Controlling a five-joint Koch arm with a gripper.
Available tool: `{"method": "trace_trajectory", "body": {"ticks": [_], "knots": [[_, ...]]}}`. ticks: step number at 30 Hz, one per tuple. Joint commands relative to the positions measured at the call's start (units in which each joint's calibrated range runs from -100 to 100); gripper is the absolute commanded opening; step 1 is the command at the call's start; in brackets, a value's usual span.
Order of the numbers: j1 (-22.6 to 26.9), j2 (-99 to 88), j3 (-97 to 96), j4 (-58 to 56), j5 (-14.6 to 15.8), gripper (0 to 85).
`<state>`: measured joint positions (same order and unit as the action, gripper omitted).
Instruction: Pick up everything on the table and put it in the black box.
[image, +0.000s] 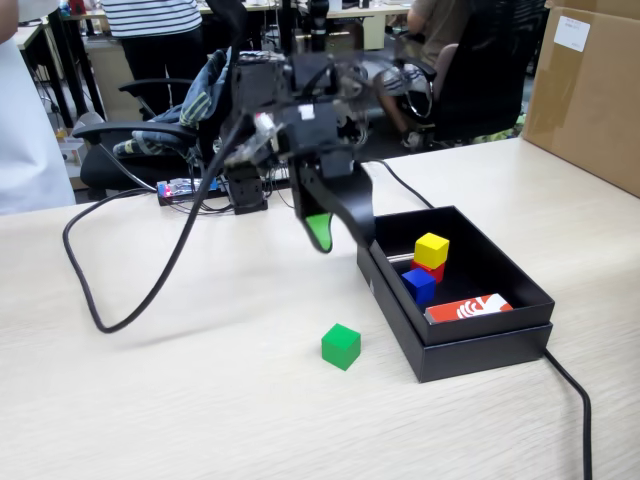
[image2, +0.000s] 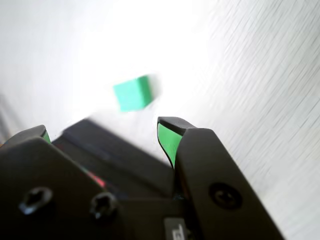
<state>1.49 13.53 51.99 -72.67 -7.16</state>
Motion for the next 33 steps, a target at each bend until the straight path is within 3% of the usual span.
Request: {"method": "trace_trajectory", "body": {"ticks": [1,17,19,25,33], "knots": [[-0.63,5.35,6.94,0.40,-1.66,44.1],[0.00,28.07,17.91,3.25,-3.03,42.7],[0.20,28.87,18.19,3.34,-2.88,37.0],[0.34,29.67,18.19,3.25,-0.63,4.3],[2.78,-3.26,6.76,2.99,2.10,3.2]]}}
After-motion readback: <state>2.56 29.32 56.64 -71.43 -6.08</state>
